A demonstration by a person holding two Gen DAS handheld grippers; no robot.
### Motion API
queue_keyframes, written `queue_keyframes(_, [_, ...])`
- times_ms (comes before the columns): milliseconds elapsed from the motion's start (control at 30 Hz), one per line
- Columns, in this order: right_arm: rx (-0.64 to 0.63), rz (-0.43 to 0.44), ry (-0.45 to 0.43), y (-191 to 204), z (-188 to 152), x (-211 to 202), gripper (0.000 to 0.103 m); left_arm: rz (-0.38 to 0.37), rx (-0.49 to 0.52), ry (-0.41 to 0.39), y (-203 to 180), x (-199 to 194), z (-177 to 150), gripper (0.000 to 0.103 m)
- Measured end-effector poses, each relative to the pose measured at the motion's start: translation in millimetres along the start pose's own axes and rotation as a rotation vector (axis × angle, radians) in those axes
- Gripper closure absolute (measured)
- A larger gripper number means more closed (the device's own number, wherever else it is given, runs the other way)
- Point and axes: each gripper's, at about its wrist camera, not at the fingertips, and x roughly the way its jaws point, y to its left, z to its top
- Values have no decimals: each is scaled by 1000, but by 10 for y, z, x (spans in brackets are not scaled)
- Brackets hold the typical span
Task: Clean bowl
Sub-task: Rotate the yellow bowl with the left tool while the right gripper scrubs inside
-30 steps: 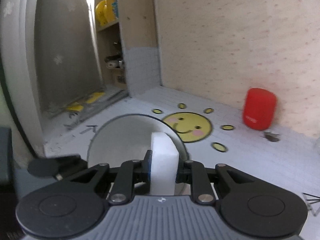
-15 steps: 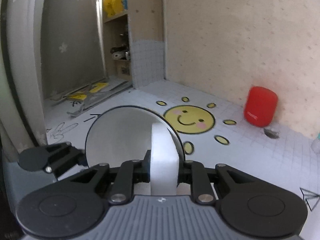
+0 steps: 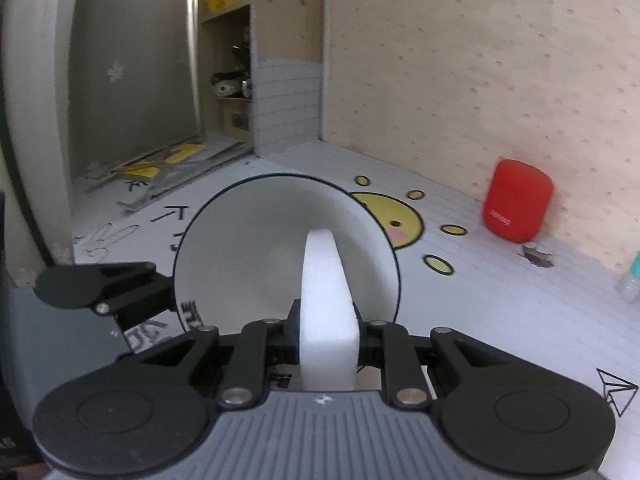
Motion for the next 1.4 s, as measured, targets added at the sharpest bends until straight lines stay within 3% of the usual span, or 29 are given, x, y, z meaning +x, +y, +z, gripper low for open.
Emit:
queue_keyframes(367, [66, -93, -8, -371, -75, -80, 85, -30, 103, 33, -349, 229, 202, 60])
queue_keyframes(533, [104, -131, -15, -578, -113, -135, 85, -62, 158, 101, -625, 376, 387, 59])
queue_keyframes(733, [141, -182, -17, -788, -152, -175, 85, -107, 234, 44, -855, 519, 399, 59])
queue_keyframes(933, [193, -261, -9, -1018, -186, -206, 85, -172, 239, 50, -1099, 728, 535, 57])
queue_keyframes(1167, [212, -251, -4, -1134, -159, -214, 85, -244, 279, 37, -1474, 961, 643, 56])
queue_keyframes(1400, [230, -240, 1, -1249, -132, -222, 85, -257, 220, 62, -1308, 1032, 626, 52])
